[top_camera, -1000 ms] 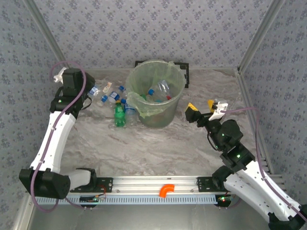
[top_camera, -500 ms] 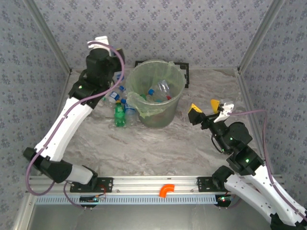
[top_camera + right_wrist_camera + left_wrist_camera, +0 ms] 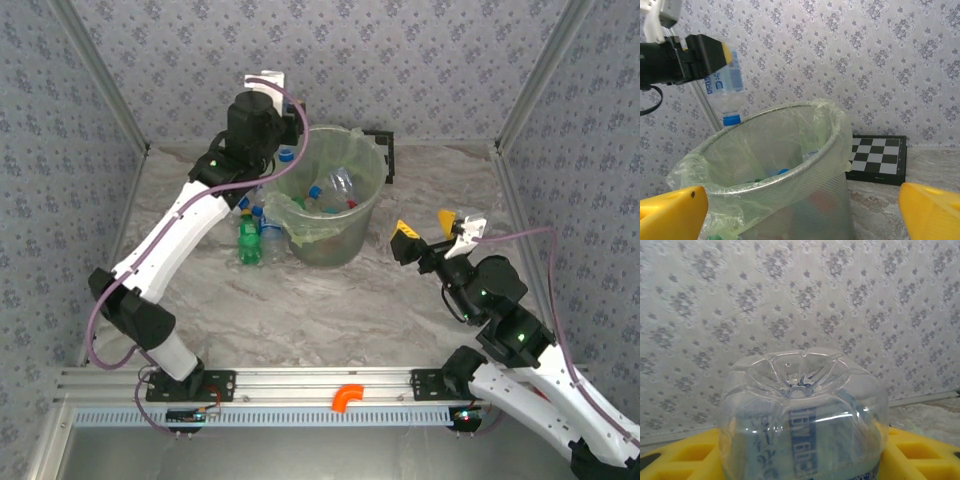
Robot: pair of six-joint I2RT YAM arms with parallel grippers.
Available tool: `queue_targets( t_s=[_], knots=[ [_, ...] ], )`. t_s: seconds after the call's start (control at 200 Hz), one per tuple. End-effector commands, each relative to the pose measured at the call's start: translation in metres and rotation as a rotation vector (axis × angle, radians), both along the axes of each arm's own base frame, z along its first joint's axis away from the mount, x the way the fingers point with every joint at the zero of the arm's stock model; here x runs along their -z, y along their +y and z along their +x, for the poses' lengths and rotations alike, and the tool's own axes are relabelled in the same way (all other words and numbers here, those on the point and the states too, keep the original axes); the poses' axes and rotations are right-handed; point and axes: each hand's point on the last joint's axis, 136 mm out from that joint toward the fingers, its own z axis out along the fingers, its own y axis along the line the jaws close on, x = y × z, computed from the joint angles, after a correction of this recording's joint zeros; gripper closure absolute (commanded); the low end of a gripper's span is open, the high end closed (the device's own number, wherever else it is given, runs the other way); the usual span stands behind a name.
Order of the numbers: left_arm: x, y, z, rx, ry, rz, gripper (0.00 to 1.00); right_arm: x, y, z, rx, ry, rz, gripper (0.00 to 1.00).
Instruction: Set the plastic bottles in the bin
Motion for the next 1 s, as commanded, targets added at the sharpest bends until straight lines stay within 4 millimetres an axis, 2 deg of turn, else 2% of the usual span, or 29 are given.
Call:
queue_targets(
  t_s=[0.0,0.165,0.235,0.245,0.26,0.405,0.745,0.79,0.845,0.955,0.995],
  knots=[
    [-0.020,-0.024,0.003,0.079,-0.052,-0.070,0.43,-0.013,-0.007,-0.003,0.028,-0.022,-0.004,0.01],
    [-0.009,-0.047,0.012,0.118,-0.032,-0.084,0.43,-0.015,-0.008,-0.003,0.035,-0.024,-0.014,0.01],
    [0.007,-0.058,0.018,0.132,-0.003,-0.071,0.43,-0.015,-0.007,-0.003,0.036,-0.025,-0.016,0.01],
    [-0.001,-0.059,0.018,0.135,-0.018,-0.081,0.43,-0.015,-0.008,-0.003,0.037,-0.024,-0.016,0.01],
    [-0.003,-0.060,0.019,0.136,-0.021,-0.086,0.43,-0.015,-0.007,-0.003,0.036,-0.022,-0.018,0.01],
    [0.006,-0.075,0.026,0.155,-0.006,-0.097,0.43,-0.015,-0.005,-0.002,0.033,-0.018,-0.023,0.01],
    [0.024,-0.083,0.041,0.144,0.003,-0.071,0.42,-0.015,-0.006,-0.003,0.036,-0.014,-0.032,0.01],
    [0.025,-0.084,0.041,0.145,0.003,-0.069,0.38,-0.015,-0.006,-0.003,0.036,-0.014,-0.034,0.01],
    [0.027,-0.084,0.041,0.145,0.005,-0.063,0.28,-0.015,-0.006,-0.003,0.037,-0.014,-0.034,0.01],
    [0.025,-0.080,0.038,0.139,0.009,-0.059,0.02,-0.015,-0.006,-0.003,0.038,-0.015,-0.035,0.01],
    [0.023,-0.077,0.036,0.136,0.005,-0.061,0.00,-0.014,-0.006,-0.003,0.039,-0.014,-0.036,0.01]
  ],
)
